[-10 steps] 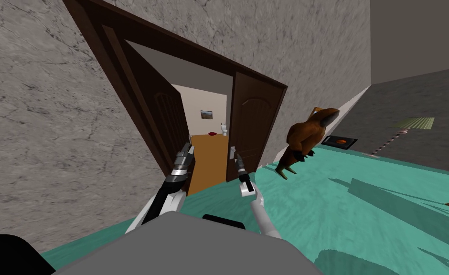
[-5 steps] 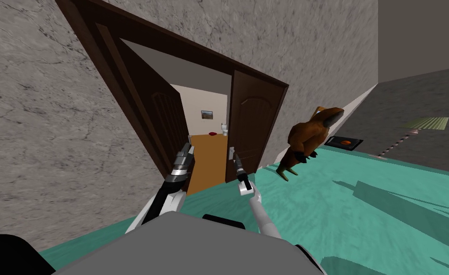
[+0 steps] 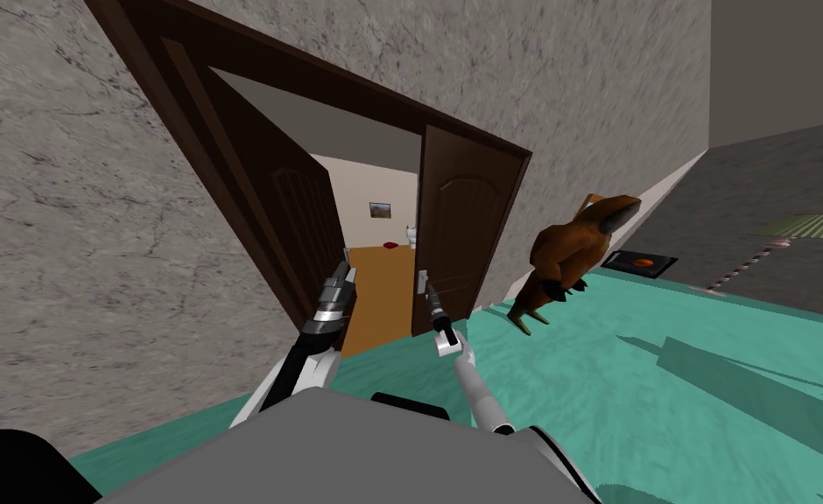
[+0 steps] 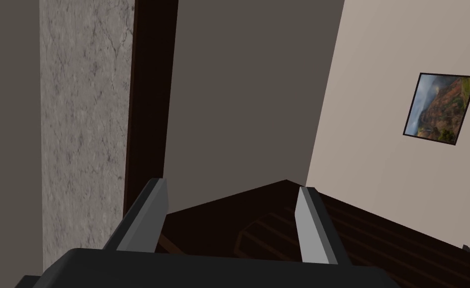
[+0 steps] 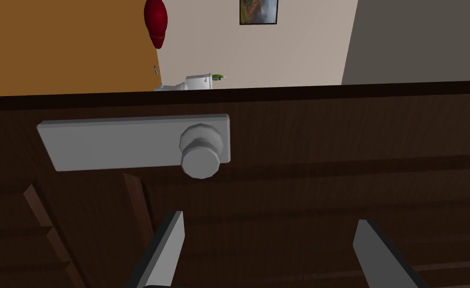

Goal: Push the door open

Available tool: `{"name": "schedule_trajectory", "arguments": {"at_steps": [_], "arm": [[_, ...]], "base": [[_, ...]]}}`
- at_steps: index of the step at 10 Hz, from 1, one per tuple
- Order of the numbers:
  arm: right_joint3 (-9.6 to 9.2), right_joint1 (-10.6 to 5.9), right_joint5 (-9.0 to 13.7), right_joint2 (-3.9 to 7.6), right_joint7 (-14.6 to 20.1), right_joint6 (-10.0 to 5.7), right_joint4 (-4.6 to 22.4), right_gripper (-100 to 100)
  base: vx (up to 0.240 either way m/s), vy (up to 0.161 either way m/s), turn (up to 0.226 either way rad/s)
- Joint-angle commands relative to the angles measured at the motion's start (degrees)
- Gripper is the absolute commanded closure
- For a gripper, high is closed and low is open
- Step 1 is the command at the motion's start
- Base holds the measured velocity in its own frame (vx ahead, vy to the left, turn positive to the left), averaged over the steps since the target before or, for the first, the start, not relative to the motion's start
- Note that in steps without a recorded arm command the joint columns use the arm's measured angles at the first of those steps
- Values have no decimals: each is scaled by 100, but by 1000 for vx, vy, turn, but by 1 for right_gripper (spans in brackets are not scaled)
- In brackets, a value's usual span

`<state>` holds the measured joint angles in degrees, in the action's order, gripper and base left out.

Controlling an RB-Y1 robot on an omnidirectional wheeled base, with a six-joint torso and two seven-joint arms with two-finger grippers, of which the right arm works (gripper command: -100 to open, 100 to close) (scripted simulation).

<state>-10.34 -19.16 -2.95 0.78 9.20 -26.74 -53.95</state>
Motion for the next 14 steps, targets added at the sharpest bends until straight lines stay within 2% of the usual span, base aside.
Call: {"name": "schedule_trajectory", "arguments": {"at_steps": [1,3,4,10,12,13,14], "arm": [[-23,-146,-5,-13,12,-12,271,-100],[-56,-378,-13,-48,24,-42,635,-100],[-56,-378,-13,-48,24,-42,683,-100],[-137,-947,-33,-162,54,-115,1693,-100],[-150,-1039,-37,-187,59,-126,1857,-100],[-145,-1022,-32,-165,71,-139,1827,-100],[-123,-1031,-24,6,61,-148,1852,-100]], "base": [[45,-57,32],[57,-92,45],[39,-77,18],[44,-102,31],[42,-96,24],[16,-39,7],[124,42,28]]}}
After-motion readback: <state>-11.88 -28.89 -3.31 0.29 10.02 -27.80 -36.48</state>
